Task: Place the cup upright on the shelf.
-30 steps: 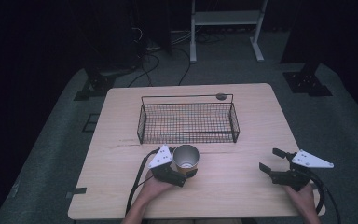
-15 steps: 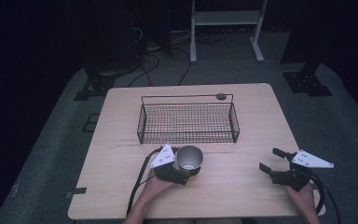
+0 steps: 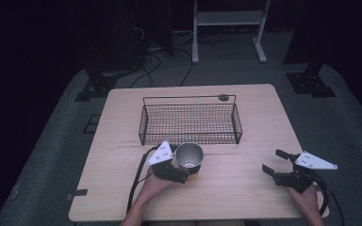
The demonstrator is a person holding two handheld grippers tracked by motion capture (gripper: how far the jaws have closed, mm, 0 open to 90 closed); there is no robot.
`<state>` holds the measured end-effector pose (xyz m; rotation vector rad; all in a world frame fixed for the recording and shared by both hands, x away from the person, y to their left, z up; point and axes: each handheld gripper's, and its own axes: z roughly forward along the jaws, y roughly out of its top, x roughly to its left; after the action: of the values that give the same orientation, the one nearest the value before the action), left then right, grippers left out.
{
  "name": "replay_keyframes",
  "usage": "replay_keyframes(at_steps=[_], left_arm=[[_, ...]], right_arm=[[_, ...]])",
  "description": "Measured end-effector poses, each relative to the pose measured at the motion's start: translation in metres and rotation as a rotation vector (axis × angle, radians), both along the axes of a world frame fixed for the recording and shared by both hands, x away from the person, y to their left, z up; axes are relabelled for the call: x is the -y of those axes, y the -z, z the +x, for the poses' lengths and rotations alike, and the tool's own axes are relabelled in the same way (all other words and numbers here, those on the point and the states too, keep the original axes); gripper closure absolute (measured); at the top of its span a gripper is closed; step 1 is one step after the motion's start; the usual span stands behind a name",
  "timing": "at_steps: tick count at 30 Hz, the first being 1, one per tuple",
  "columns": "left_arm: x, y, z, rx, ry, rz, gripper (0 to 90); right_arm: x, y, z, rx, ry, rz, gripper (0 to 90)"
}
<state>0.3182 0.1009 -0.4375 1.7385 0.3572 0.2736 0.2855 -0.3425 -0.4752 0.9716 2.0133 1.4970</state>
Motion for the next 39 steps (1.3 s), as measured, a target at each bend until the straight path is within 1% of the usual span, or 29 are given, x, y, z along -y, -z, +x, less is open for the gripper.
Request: replay_keyframes(at_steps=[1, 2, 6, 7, 9, 11, 13, 15, 16, 17, 20, 23, 24, 26, 27, 28, 30, 31, 34, 35, 37, 39], left_arm=[[0.0, -0.003, 0.001, -0.001, 0.009, 0.004, 12.6], [0.0, -0.003, 0.001, -0.001, 0.009, 0.004, 12.6], [0.0, -0.011, 0.004, 0.013, 0.021, 0.016, 12.6], [-0.001, -0.015, 0.007, 0.009, 0.025, 0.016, 12.7], [-0.001, -0.016, 0.008, 0.01, 0.026, 0.015, 12.6], [-0.001, -0.02, 0.011, 0.016, 0.028, 0.023, 12.7], [-0.001, -0.021, 0.012, 0.013, 0.028, 0.02, 12.6], [-0.002, -0.025, 0.016, 0.002, 0.034, 0.005, 12.7], [-0.002, -0.025, 0.016, 0.002, 0.034, 0.005, 12.7], [-0.001, -0.029, 0.018, 0.006, 0.036, 0.013, 12.6], [-0.001, -0.033, 0.02, 0.008, 0.038, 0.015, 12.7], [0.002, -0.039, 0.024, 0.007, 0.045, 0.019, 12.7], [0.003, -0.042, 0.028, 0.008, 0.052, 0.026, 12.7], [0.004, -0.044, 0.029, 0.008, 0.053, 0.025, 12.7], [0.004, -0.048, 0.033, 0.008, 0.058, 0.026, 12.7], [0.004, -0.048, 0.033, 0.008, 0.058, 0.026, 12.7], [0.005, -0.051, 0.036, 0.008, 0.06, 0.024, 12.7], [0.005, -0.055, 0.04, 0.014, 0.06, 0.026, 12.7], [0.005, -0.059, 0.043, 0.014, 0.06, 0.023, 12.7], [0.006, -0.062, 0.046, 0.017, 0.059, 0.025, 12.7], [0.006, -0.064, 0.047, 0.019, 0.06, 0.027, 12.7], [0.007, -0.067, 0.052, 0.019, 0.061, 0.036, 12.7]], right_arm=[[0.0, 0.0, 0.0, -0.001, 0.002, 0.001, 12.8], [0.0, 0.0, 0.0, -0.001, 0.002, 0.001, 12.8], [0.0, 0.0, 0.0, 0.0, 0.001, 0.0, 12.8], [0.0, 0.0, 0.0, -0.002, 0.002, 0.0, 12.8], [0.0, 0.0, 0.0, -0.003, 0.002, 0.0, 12.8], [0.0, 0.0, 0.0, -0.003, 0.003, 0.001, 12.8], [0.0, 0.0, 0.0, -0.003, 0.003, 0.001, 12.8], [0.0, 0.0, 0.0, -0.003, 0.004, 0.002, 12.8], [0.0, 0.0, 0.0, -0.004, 0.004, 0.003, 12.8], [0.0, 0.0, 0.0, -0.004, 0.004, 0.002, 12.8], [0.0, 0.0, 0.0, -0.002, 0.002, 0.001, 12.8], [0.0, 0.0, 0.0, -0.003, 0.002, 0.004, 12.8], [0.0, 0.0, 0.0, -0.003, 0.002, 0.004, 12.8], [0.0, 0.0, 0.0, -0.003, 0.002, 0.003, 12.8], [0.0, 0.0, 0.0, -0.002, 0.001, 0.002, 12.8], [0.0, 0.0, 0.0, -0.002, 0.001, 0.002, 12.8], [0.0, 0.0, 0.0, -0.003, 0.001, 0.003, 12.8], [0.0, 0.0, 0.0, -0.002, 0.001, 0.003, 12.8], [0.0, 0.0, 0.0, -0.003, 0.001, 0.004, 12.8], [0.0, 0.0, 0.0, -0.002, 0.001, 0.003, 12.8], [0.0, 0.0, 0.0, -0.002, 0.002, 0.003, 12.8], [0.0, 0.0, 0.0, -0.002, 0.001, 0.003, 12.8]])
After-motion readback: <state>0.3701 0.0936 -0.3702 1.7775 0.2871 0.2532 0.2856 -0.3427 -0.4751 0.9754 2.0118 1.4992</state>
